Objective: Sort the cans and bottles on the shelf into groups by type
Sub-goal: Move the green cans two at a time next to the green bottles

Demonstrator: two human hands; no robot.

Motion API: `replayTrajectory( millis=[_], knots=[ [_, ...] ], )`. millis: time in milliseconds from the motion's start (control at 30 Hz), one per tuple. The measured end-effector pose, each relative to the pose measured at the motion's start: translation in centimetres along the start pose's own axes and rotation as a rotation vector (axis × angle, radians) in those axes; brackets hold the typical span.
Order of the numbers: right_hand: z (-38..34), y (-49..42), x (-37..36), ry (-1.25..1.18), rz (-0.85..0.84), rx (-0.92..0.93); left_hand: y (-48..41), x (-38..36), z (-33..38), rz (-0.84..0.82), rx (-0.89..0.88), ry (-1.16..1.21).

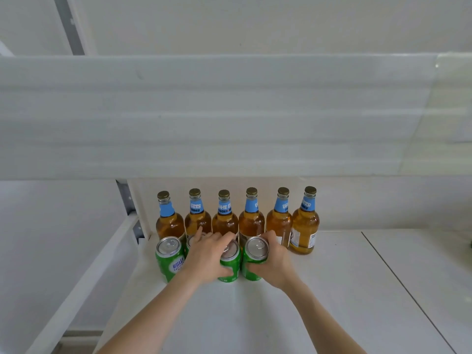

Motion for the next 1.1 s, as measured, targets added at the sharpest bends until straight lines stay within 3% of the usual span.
replayTrajectory(
  millis=[267,600,1100],
  knots=[
    [-0.6,4.0,1.7,-0.032,0.126,-0.053,3.4,1.0,0.7,0.091,-0.051,0.128],
    [-2.6,9.3,1.9,-0.006,0.063,-0.141,9.1,2.2,0.3,0.014,-0.001,0.354],
    [-5.7,16.9,6.3,0.011,0.193,-0.157,15.2,4.8,4.2,-0.071,0.036,0.444]
  ],
)
Point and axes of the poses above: each hand's wrist, its own y-axis away from the middle knuckle, its own x-axis out of the back of the hand, z = x × y, the point moved 9 cm from there along -y, towards the middle knuckle, and after that the axes turned 12 degrees about x, right-handed, at the moved point
